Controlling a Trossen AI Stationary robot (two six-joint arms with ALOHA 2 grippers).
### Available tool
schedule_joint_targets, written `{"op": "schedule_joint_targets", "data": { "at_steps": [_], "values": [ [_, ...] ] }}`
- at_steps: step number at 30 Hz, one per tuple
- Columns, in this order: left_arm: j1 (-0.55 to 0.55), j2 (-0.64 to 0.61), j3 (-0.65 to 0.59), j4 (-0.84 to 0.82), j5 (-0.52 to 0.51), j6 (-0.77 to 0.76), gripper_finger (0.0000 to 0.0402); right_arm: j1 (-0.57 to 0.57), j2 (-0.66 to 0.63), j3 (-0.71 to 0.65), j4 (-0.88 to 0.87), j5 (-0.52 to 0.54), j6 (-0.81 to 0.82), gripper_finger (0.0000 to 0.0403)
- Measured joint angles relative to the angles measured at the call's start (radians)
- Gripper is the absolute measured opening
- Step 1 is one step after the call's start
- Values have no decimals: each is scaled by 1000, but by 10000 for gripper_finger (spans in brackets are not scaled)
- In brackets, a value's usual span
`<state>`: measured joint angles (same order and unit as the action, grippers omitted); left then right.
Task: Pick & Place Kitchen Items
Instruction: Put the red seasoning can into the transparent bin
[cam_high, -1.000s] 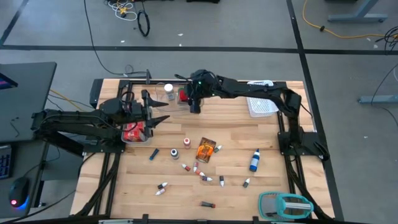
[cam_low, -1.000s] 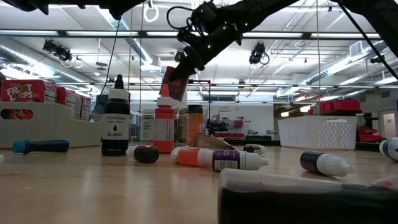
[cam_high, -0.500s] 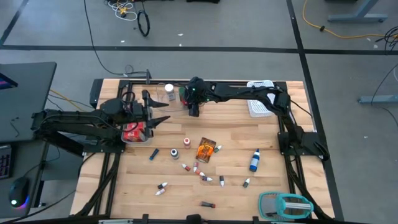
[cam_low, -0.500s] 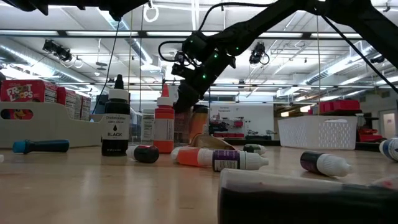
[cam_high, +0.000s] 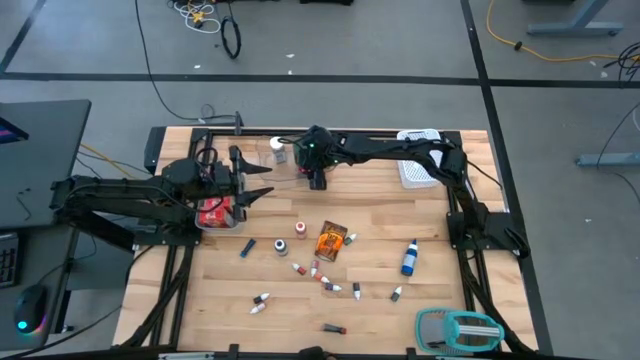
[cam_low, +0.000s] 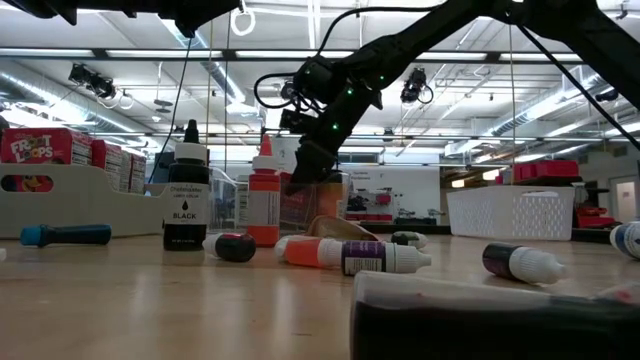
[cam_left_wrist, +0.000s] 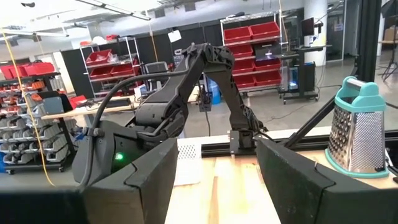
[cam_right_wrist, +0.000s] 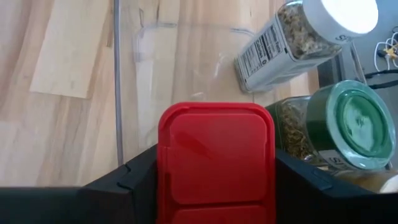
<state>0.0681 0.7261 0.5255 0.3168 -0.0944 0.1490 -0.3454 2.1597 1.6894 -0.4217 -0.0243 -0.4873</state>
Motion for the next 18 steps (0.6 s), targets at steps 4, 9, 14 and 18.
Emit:
{"op": "schedule_joint_targets", "data": {
  "at_steps": [4, 9, 14, 18],
  "values": [
    [0, 0, 0, 0, 0, 0, 231, 0, 0, 0, 0, 5, -3, 241],
    [0, 0, 0, 2, 0, 0, 231, 0, 0, 0, 11, 15, 3, 241],
    [0, 0, 0, 3, 0, 0, 231, 1, 0, 0, 29, 16, 0, 242],
    [0, 0, 0, 3, 0, 24, 231, 3, 0, 0, 31, 16, 7, 244]
  ]
}}
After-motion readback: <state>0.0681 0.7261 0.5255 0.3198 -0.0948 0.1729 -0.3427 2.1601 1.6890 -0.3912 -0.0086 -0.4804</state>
